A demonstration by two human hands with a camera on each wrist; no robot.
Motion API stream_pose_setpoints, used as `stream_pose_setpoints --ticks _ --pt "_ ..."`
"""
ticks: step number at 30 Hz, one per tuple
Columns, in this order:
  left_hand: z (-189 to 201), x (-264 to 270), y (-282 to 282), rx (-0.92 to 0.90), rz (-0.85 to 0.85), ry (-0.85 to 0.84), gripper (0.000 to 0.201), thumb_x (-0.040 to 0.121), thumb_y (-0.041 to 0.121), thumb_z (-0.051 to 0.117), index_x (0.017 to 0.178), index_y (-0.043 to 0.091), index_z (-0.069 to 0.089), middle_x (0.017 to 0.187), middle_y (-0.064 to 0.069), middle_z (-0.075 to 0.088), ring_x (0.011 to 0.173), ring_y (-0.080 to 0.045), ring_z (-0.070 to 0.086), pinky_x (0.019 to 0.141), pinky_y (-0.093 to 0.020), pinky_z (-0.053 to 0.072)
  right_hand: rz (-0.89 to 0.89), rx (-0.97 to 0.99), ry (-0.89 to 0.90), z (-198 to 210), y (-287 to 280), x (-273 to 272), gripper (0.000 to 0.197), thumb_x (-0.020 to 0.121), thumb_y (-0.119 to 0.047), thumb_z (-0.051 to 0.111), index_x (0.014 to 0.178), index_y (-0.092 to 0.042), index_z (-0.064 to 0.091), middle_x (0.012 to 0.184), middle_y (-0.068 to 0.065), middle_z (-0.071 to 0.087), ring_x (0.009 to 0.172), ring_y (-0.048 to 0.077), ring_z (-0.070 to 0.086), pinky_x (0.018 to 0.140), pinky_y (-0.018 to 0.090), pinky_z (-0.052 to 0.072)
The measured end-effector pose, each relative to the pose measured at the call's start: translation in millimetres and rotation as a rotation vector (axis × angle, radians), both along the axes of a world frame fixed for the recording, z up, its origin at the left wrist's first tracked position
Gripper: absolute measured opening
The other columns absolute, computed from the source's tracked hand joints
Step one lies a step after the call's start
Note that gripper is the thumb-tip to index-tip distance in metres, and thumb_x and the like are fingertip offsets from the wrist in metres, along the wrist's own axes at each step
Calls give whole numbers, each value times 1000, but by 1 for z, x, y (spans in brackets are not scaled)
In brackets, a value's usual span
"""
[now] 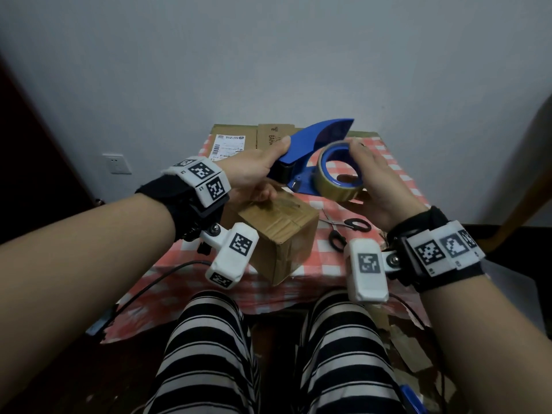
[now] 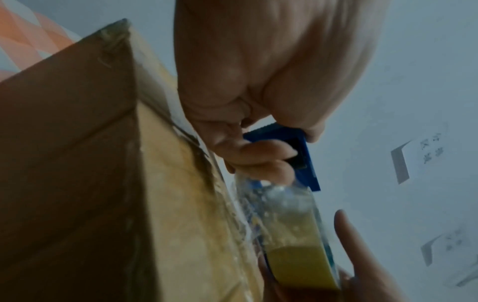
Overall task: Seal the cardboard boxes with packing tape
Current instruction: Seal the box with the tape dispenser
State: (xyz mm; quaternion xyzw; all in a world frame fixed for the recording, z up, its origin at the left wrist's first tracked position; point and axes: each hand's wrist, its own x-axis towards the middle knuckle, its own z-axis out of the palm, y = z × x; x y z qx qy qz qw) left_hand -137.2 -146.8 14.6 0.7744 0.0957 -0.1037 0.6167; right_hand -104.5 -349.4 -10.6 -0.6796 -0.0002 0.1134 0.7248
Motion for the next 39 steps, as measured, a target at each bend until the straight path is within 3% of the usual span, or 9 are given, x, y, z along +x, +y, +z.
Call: stream_pose_setpoints --ticks 5,8,12,15,20,23,32,37,39 --pt "-2 0 2 -14 -89 -29 55 96 60 36 109 9 51 102 -13 54 36 -8 37 34 -15 26 43 55 23 -4 -5 10 44 88 -60 59 121 -31 66 116 -10 71 113 16 65 83 37 51" --pt "-2 0 1 40 -132 -24 50 96 59 37 101 11 53 90 -10 56 37 -8 35 36 -16 24 57 123 12 -9 -7 14 46 88 -55 62 125 -27 64 122 -5 69 119 19 62 97 49 48" --pt "-2 2 -1 96 -165 -2 50 93 61 41 100 14 57 97 -10 58 40 -8 36 38 -16 28 15 254 7 -16 -11 20 57 96 -36 60 147 -26 37 135 0 60 118 18 63 90 48 54" --pt "0 5 -2 86 -145 11 50 91 62 46 102 14 56 98 -9 58 41 -9 36 40 -16 29 74 257 27 -16 -13 19 38 102 -34 47 138 -22 51 133 -2 62 115 24 64 96 50 50" --pt "4 10 -9 98 -88 0 71 83 70 46 120 9 53 81 0 64 42 -8 38 43 -19 31 -44 353 75 -17 -13 21 31 105 -35 39 128 -23 55 130 2 64 111 25 64 69 41 57" --pt "7 12 -9 101 -45 -7 79 82 69 46 140 16 41 114 -12 60 42 -7 41 48 -20 34 -259 563 190 -24 -19 31 35 103 -36 43 131 -18 51 126 10 63 102 32 66 59 45 58" --pt "-5 13 0 69 -57 21 70 81 60 58 126 8 51 118 -12 60 46 -4 41 44 -15 37 -581 414 360 -50 -45 45 40 96 1 29 130 -11 46 117 20 57 85 39 60 39 49 49" --pt "-6 11 -2 30 -24 47 67 87 59 52 125 4 51 116 -9 61 42 -3 36 39 -12 31 -474 425 380 -52 -39 39 25 93 -2 34 104 -6 57 110 23 64 80 38 65 76 63 52" --pt "-6 10 0 -2 -17 55 71 86 59 53 129 2 49 118 -10 61 42 -3 36 38 -12 31 -491 442 374 -54 -35 39 26 93 0 37 111 -3 56 108 25 63 82 37 66 72 57 56"
